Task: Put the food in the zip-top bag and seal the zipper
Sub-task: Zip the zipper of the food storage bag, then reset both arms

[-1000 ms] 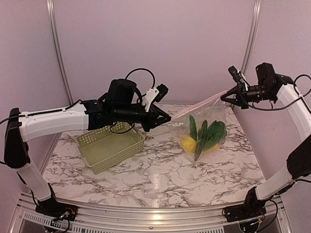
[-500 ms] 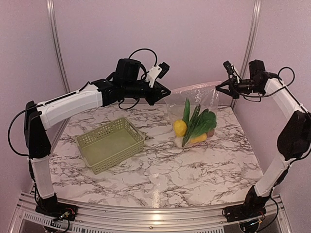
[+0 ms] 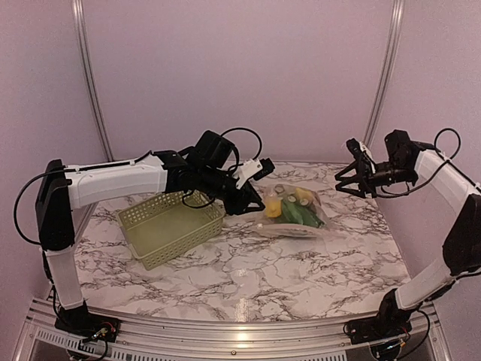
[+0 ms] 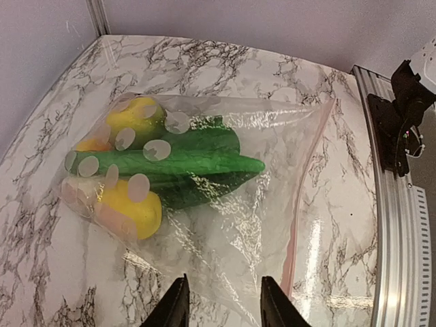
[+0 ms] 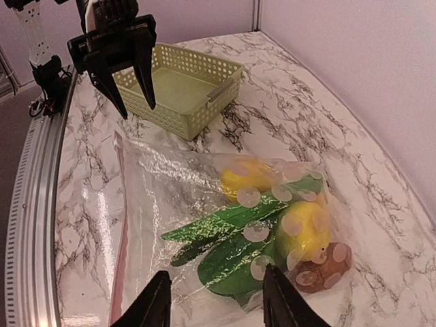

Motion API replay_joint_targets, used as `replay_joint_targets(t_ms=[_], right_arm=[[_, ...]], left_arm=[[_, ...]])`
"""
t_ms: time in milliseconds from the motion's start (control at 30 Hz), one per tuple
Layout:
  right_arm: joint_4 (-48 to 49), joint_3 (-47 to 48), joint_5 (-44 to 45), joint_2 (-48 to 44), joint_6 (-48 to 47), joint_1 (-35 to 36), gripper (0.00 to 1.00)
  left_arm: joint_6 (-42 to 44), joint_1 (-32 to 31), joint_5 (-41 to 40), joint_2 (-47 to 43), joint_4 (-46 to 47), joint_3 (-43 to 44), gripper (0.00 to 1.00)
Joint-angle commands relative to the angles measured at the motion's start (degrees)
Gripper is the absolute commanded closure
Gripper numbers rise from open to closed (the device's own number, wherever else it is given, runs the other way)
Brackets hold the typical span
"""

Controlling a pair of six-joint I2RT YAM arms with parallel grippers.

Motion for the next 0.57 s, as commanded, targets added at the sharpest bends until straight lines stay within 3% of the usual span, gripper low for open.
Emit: replay_joint_targets(t_ms=[0,100,133,167,200,267,367,467,533], right_arm=[[-16.98,4.96,-0.84,-2.85,-10.65,-0.11,0.45],[-14.59,6.40,-0.58,-5.40,-2.73,-0.61,0.28],[-9.49,5.70,0.32,-6.58,3.91,-0.57,0.12],[-2.63,4.33,2.83,-8.02,12.68,-0.61,0.03],[6.36,2.41,6.55,-9.62,21.98,-0.62,0.02],[16.24,0.27,13.90,-12.37,28.90,-0.62,0.01],[32.54,-4.80,26.12,-16.93,40.81,-0.58,0.02],[33.35,-2.19,34.33,-15.06,47.83,-0.67,0.02],[34.68,-2.77,34.85,-15.50,48.17,-0.55,0.01]], left_arm=[[-2.11,-0.95,1.84,-7.38,-1.90,-3.71,0.54],[-5.01,-0.78,-1.11,-14.49,3.76,-10.46,0.33],[-6.05,-0.79,-3.54,-16.31,5.54,-12.40,0.25],[-7.35,-0.65,-6.43,-18.05,7.01,-13.77,0.19],[-8.70,-0.27,-9.21,-19.46,7.90,-14.75,0.15],[-11.47,0.80,-15.16,-21.48,8.07,-15.43,0.02],[-15.09,2.86,-23.85,-24.53,7.40,-16.40,0.01],[-17.84,4.36,-31.57,-27.70,6.74,-17.69,0.01],[-17.43,4.78,-35.08,-30.01,6.63,-18.89,0.01]])
